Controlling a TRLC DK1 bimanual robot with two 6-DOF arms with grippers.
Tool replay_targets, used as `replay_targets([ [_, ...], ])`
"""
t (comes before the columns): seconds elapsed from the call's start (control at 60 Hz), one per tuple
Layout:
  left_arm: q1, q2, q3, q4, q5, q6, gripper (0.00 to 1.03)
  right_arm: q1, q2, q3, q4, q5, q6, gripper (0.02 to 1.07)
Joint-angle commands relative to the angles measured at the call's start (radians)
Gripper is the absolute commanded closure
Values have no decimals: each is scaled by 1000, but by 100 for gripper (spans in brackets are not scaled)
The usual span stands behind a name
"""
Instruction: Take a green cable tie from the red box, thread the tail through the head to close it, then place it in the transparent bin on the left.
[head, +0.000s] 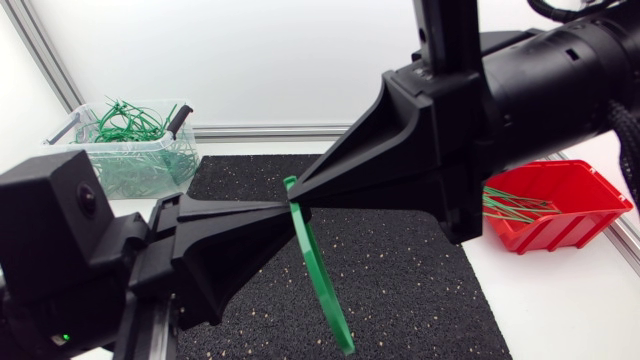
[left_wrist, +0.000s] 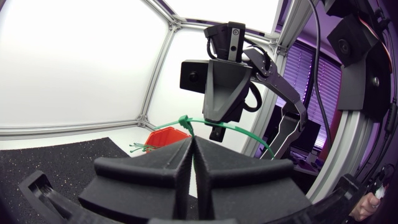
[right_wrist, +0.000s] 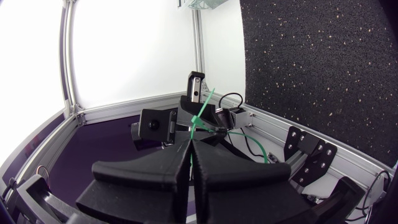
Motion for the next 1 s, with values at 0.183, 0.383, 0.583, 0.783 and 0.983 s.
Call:
replay_targets([
  [0.183,-12,-24,-25,18,15,15,100,-33,8,-4,-31,22,-14,101],
  [0.383,-9,-27,-23,15,17,15,100,-55,5,-10,-46,22,-32,97],
  [0.583,-16,-33,-23,12,17,15,100,-53,7,-10,-45,31,-34,101],
  [0.783,-11,-33,-26,9,17,15,100,-44,11,-13,-54,35,-45,101],
  [0.983,7,-29,-31,4,27,15,100,-44,-3,-4,-83,18,-72,84],
])
